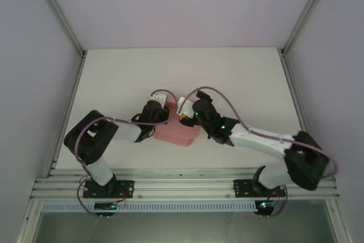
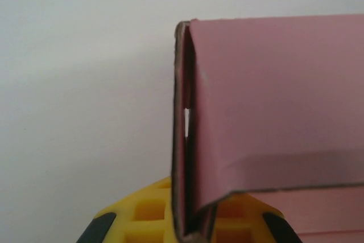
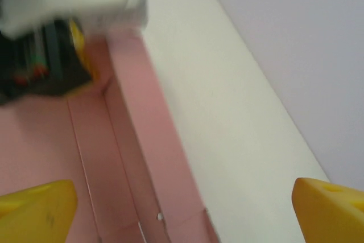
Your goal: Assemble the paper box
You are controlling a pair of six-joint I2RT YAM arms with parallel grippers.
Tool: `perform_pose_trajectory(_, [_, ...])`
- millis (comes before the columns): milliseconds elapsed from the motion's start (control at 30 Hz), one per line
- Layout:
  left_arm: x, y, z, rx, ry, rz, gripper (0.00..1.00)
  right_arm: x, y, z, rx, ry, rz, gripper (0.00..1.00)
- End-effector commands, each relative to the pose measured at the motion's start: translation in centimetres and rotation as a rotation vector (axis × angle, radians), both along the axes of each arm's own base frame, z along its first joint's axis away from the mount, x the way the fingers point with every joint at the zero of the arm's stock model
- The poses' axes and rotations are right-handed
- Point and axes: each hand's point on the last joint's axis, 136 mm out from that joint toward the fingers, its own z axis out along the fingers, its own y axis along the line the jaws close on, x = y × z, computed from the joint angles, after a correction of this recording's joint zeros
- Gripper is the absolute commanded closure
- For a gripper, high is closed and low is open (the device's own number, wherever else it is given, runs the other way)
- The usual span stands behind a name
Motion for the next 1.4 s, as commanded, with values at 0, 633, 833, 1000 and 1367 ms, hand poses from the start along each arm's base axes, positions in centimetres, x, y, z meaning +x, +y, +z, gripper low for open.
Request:
perform_pose_trajectory(0, [-0.7, -0.2, -0.5, 0.008, 0.027, -0.008, 1.00, -1.9, 0.0, 2.5, 0.261, 0.143, 0.055, 0.01])
perform_pose_trajectory(633, [-0.8, -0.9, -1.4, 0.024, 0.067, -0.012, 1.00, 5.8, -6.1, -3.9, 0.364, 0.435, -0.319, 0.01])
perform_pose_trajectory(833, [-1.0, -0.8, 0.4, -0.007, 0.044, -0.005, 1.00, 6.2, -6.5, -5.4, 0.331, 0.464, -0.356, 0.01])
perform_pose_trajectory(1000, [-1.0, 0.0, 0.8, 0.024, 0.061, 0.033, 1.00, 6.1, -7.6, -3.8, 0.369, 0.443, -0.391, 0.01])
perform_pose_trajectory(1367, [-1.4, 0.2, 1.1, 0.004, 0.082, 0.040, 1.00, 2.9, -10.1, -4.4, 0.407, 0.505, -0.360, 0.02])
